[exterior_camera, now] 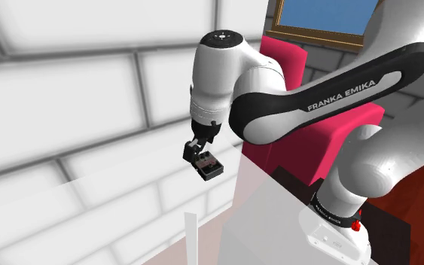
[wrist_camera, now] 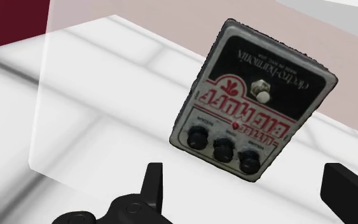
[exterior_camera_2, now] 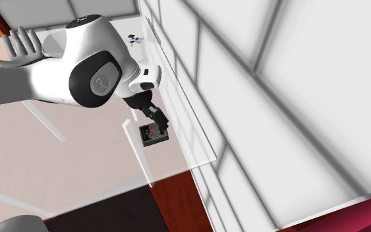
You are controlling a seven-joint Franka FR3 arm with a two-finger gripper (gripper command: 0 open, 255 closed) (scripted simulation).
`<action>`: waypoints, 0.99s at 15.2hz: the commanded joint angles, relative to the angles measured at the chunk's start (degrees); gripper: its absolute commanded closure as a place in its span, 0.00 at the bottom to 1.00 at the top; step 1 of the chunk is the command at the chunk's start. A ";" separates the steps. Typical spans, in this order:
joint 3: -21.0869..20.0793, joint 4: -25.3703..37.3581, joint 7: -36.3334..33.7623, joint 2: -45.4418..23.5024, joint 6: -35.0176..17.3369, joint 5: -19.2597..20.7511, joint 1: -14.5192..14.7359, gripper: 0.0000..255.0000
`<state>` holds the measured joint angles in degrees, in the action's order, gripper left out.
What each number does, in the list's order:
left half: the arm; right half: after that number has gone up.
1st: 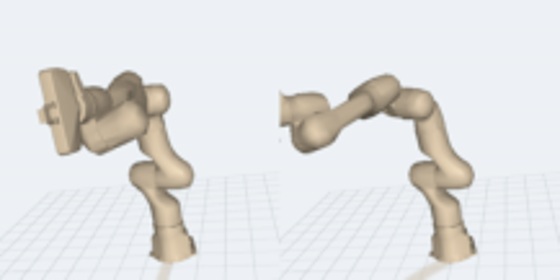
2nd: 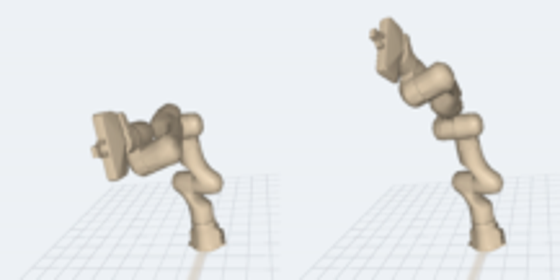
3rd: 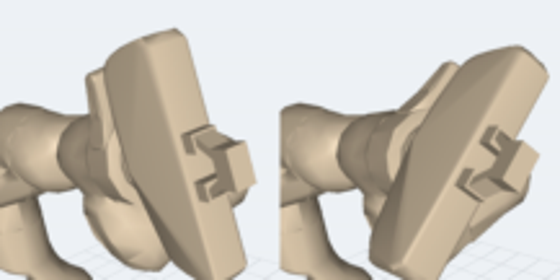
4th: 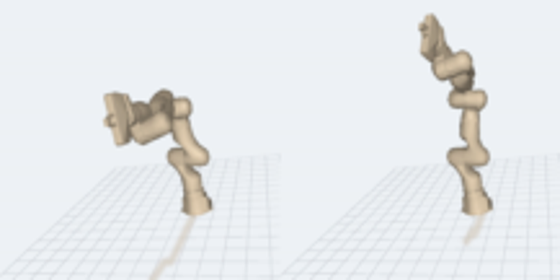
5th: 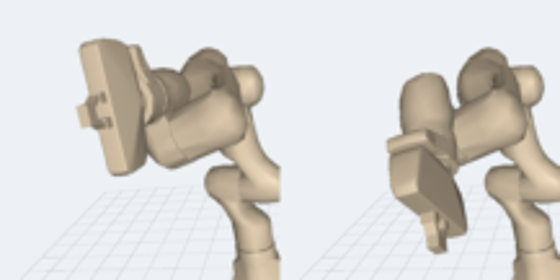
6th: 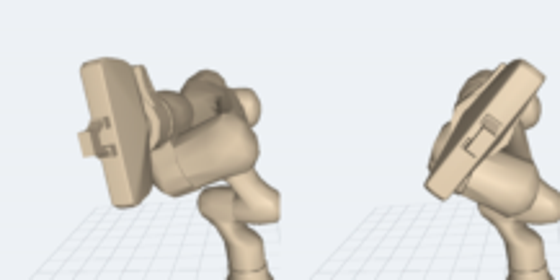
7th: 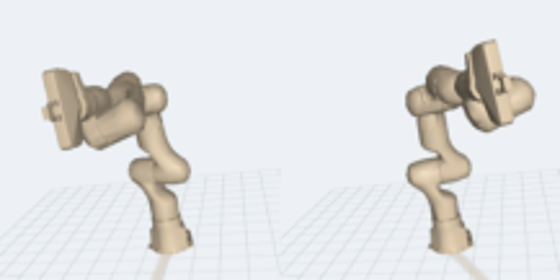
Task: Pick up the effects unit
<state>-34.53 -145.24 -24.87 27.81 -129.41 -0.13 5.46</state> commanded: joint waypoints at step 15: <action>-1.33 -2.17 -1.41 -1.84 -3.93 0.84 -0.71 1.00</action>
<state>-35.81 -147.44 -26.25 26.03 -133.43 0.72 4.74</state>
